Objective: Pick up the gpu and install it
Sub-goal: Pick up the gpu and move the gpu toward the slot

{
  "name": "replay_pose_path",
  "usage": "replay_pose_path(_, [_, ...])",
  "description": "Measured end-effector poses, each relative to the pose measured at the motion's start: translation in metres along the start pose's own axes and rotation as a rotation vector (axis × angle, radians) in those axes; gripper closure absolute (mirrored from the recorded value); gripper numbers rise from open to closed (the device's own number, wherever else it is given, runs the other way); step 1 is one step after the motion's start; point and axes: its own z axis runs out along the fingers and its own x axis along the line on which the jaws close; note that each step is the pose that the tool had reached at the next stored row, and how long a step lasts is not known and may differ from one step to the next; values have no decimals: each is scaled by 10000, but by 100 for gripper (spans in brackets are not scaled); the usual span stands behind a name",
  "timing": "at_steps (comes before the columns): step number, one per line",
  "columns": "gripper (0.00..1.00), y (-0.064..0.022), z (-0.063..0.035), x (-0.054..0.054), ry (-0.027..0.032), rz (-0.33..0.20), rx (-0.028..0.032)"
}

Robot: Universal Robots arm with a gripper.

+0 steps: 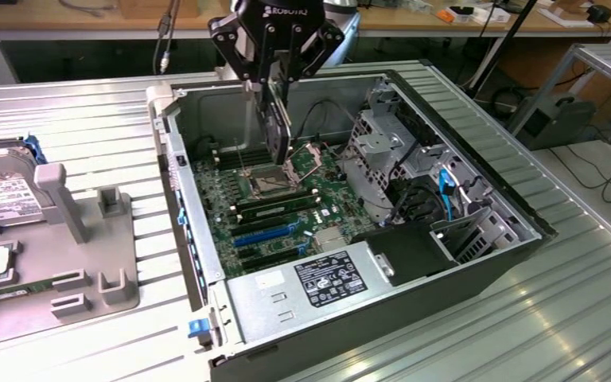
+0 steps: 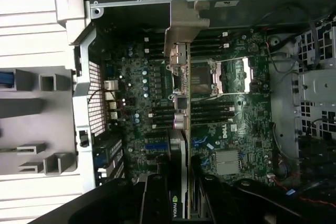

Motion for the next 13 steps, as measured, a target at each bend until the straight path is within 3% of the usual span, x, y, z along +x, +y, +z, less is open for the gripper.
replay_pose_path(5, [73, 8, 3, -105, 0, 0, 0])
replay_pose_path(13, [73, 11, 4, -144, -1, 1, -1])
